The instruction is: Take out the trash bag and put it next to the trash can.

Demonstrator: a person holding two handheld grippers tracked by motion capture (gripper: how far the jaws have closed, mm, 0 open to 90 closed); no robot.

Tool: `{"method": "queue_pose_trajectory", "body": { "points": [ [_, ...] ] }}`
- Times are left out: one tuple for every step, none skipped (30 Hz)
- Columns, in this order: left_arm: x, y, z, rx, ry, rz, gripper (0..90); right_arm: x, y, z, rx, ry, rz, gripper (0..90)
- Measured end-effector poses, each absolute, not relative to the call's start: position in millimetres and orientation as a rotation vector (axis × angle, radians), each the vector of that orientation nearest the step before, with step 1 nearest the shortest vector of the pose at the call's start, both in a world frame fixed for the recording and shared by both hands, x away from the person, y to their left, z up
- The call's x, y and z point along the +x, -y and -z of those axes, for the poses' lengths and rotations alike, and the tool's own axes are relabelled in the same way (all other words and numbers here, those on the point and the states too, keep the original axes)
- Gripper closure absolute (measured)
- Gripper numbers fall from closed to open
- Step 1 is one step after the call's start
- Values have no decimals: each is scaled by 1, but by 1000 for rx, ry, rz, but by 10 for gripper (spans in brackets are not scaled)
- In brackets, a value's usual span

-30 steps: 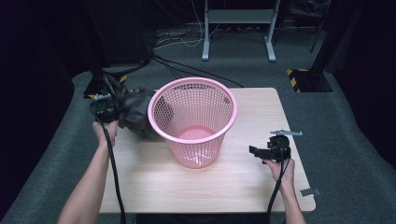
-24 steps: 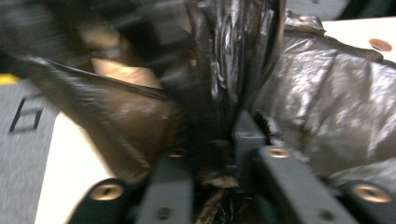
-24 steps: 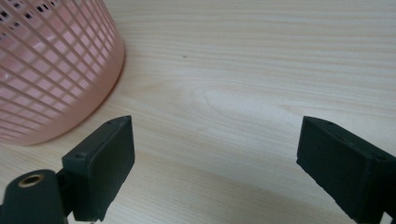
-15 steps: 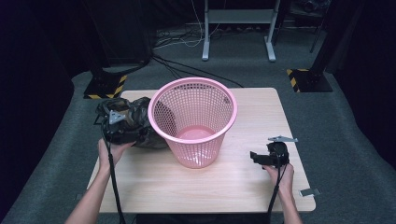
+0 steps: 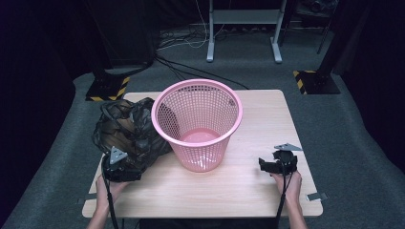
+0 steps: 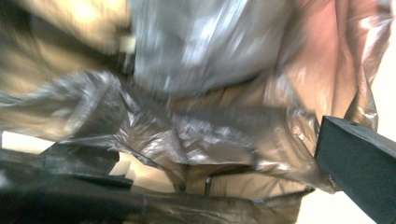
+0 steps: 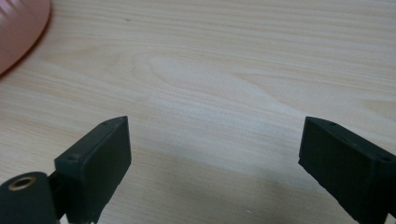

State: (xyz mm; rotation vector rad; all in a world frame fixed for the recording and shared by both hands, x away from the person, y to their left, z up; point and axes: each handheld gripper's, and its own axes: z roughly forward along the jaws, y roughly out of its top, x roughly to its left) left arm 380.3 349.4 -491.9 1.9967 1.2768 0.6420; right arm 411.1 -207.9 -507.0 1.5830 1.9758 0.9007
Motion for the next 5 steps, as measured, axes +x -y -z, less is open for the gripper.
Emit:
{"method": "queue_pose_trajectory", "body": {
  "points": [
    [383,-351,500,2009,-1303,-628,0,411,208,509,1582,-1974,-897,76],
    [386,-353,506,2005,-1321,-616,0,411,209,511,1580,-1981,-889,71],
    [387,-355,512,1991,-1322,-593,0,411,209,513,1581,-1987,-874,67],
    [388,-356,515,1973,-1330,-583,0,411,209,516,1580,-1993,-860,67],
    [387,-357,518,1957,-1334,-570,0,411,209,520,1578,-2002,-844,66]
  ]
}}
